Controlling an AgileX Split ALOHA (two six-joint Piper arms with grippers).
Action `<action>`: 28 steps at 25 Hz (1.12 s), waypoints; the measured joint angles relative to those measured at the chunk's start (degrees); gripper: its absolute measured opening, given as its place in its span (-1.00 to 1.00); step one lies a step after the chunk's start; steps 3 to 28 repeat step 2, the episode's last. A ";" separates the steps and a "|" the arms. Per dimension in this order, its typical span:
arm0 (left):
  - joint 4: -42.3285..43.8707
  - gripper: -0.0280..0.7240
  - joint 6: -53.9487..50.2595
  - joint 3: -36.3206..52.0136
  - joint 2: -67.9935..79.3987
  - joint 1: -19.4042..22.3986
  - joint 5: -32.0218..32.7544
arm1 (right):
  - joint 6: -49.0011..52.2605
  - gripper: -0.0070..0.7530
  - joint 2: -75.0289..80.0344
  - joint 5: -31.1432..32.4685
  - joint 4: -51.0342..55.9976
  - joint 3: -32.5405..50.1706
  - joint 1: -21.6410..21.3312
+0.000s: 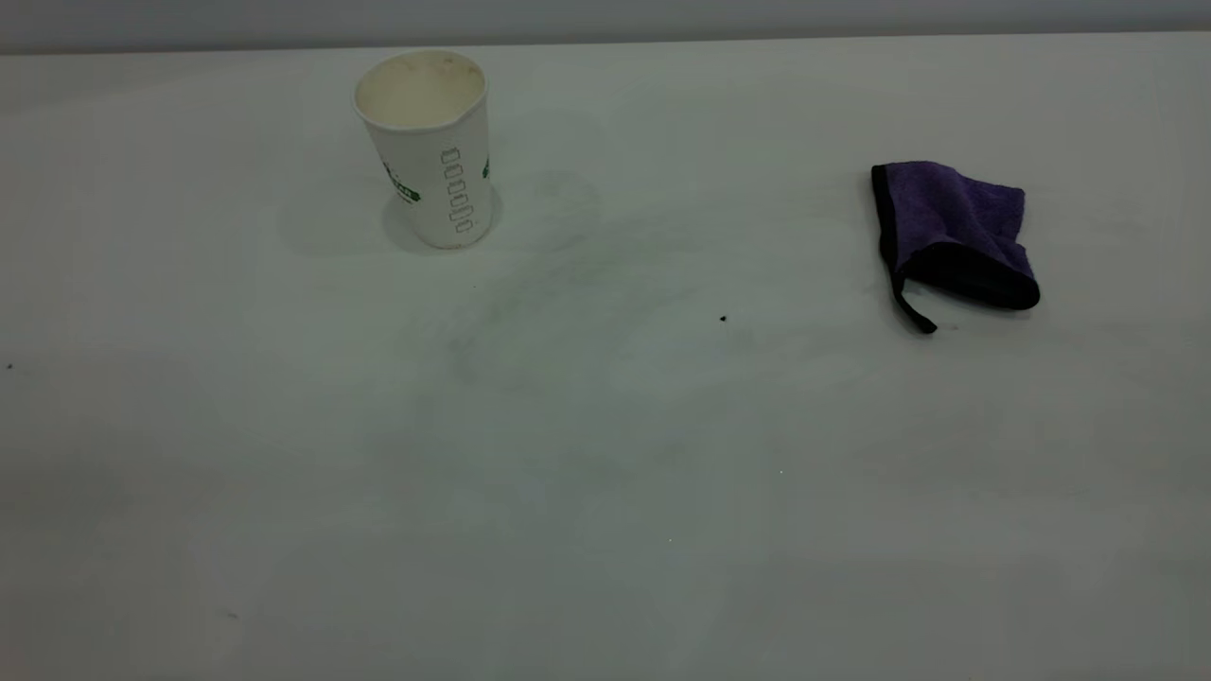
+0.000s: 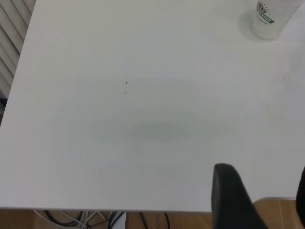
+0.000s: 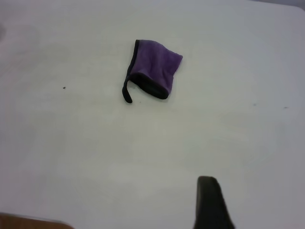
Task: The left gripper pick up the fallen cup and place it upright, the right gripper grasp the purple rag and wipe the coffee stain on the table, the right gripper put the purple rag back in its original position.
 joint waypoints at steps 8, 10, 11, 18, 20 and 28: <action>0.00 0.14 0.00 0.00 0.00 0.00 0.00 | 0.00 0.26 0.00 0.00 0.00 0.00 0.00; 0.00 0.14 0.00 0.00 0.00 0.00 0.00 | 0.00 0.26 0.00 0.00 0.00 0.00 0.00; 0.00 0.14 0.00 0.00 0.00 0.00 0.00 | 0.00 0.26 0.00 0.00 0.00 0.00 0.00; 0.00 0.14 0.00 0.00 0.00 0.00 0.00 | 0.00 0.26 0.00 0.00 0.00 0.00 0.00; 0.00 0.14 0.00 0.00 0.00 0.00 0.00 | 0.00 0.26 0.00 0.00 0.00 0.00 0.00; 0.00 0.14 0.00 0.00 0.00 0.00 0.00 | 0.00 0.26 0.00 0.00 0.00 0.00 0.00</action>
